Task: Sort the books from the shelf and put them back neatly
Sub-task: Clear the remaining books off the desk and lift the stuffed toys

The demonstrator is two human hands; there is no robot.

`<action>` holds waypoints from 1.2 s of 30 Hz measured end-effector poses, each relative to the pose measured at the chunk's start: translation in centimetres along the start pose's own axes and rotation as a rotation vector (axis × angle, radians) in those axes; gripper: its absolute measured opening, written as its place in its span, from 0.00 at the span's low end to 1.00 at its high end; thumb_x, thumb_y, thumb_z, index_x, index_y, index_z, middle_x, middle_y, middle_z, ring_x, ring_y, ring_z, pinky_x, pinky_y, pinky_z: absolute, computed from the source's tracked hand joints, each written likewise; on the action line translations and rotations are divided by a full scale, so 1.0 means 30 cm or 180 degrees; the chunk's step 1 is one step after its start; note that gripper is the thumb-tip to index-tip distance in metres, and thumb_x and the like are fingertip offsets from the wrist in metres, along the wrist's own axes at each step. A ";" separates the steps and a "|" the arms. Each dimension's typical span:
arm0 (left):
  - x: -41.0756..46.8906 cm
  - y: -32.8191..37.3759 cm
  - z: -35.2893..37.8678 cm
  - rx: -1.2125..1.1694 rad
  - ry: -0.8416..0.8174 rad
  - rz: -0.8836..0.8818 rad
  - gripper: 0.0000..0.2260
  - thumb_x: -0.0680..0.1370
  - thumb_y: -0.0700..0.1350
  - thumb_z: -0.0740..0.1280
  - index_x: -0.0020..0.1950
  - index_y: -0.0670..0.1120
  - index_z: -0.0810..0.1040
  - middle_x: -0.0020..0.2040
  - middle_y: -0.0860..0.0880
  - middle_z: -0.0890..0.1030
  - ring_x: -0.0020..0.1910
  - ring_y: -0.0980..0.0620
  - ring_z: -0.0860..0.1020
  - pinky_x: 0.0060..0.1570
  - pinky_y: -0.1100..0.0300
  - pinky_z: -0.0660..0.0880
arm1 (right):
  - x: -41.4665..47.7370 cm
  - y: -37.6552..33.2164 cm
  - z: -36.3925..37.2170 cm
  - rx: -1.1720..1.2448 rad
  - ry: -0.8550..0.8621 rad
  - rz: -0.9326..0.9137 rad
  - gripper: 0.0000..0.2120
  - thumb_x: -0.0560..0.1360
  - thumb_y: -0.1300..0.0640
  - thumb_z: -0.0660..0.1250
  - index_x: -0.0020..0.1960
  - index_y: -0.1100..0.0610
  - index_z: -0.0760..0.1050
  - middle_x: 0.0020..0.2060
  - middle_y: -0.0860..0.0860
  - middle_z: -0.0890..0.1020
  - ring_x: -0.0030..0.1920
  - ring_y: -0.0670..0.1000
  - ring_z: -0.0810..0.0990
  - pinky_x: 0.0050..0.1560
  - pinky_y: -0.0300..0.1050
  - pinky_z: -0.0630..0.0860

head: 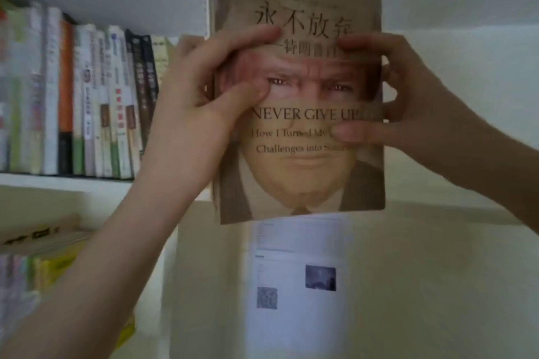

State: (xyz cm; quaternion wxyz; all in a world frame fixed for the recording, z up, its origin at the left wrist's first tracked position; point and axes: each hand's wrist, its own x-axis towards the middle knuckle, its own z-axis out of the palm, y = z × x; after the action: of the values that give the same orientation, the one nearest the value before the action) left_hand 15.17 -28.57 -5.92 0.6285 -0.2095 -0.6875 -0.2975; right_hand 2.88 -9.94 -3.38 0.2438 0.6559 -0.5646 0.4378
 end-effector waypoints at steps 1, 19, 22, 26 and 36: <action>0.030 -0.023 -0.024 0.0160 0.0114 0.0045 0.18 0.73 0.43 0.66 0.61 0.58 0.78 0.62 0.45 0.73 0.61 0.58 0.72 0.65 0.56 0.70 | 0.066 0.023 0.032 0.0085 -0.0034 -0.0046 0.36 0.62 0.57 0.78 0.63 0.44 0.64 0.61 0.40 0.70 0.61 0.38 0.72 0.47 0.38 0.80; 0.088 -0.446 0.031 0.3575 0.0742 -0.0081 0.36 0.73 0.40 0.66 0.78 0.49 0.55 0.77 0.36 0.47 0.75 0.34 0.46 0.73 0.43 0.39 | 0.444 0.536 0.418 -0.1091 -0.1328 0.0580 0.44 0.69 0.58 0.75 0.76 0.47 0.54 0.61 0.55 0.62 0.58 0.52 0.69 0.58 0.34 0.71; 0.078 -0.446 0.014 0.3610 0.0106 -0.0427 0.34 0.79 0.52 0.59 0.79 0.51 0.43 0.77 0.40 0.34 0.75 0.41 0.32 0.71 0.40 0.33 | 0.424 0.523 0.426 -0.0585 -0.1351 0.0663 0.39 0.72 0.66 0.72 0.75 0.46 0.57 0.55 0.55 0.67 0.43 0.50 0.75 0.42 0.33 0.76; 0.067 -0.437 0.006 0.3481 0.0008 -0.0486 0.38 0.79 0.54 0.59 0.78 0.49 0.36 0.74 0.39 0.28 0.74 0.43 0.28 0.72 0.40 0.34 | 0.395 0.502 0.435 -0.0046 -0.1414 0.0982 0.35 0.75 0.66 0.67 0.75 0.46 0.56 0.54 0.56 0.71 0.40 0.55 0.79 0.38 0.43 0.80; 0.075 -0.458 0.023 0.4501 -0.0430 -0.0547 0.38 0.78 0.59 0.58 0.78 0.48 0.37 0.75 0.37 0.31 0.75 0.39 0.33 0.69 0.31 0.41 | 0.372 0.483 0.421 -0.0812 -0.1777 0.1183 0.47 0.71 0.42 0.71 0.78 0.46 0.44 0.71 0.55 0.61 0.71 0.54 0.61 0.72 0.48 0.62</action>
State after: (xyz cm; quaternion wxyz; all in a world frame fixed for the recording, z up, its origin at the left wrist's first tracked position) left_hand 5.29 -38.40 -5.71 0.5442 0.2850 -0.7672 0.1846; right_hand -7.41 -29.63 -2.73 0.0763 0.6006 -0.7691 0.2046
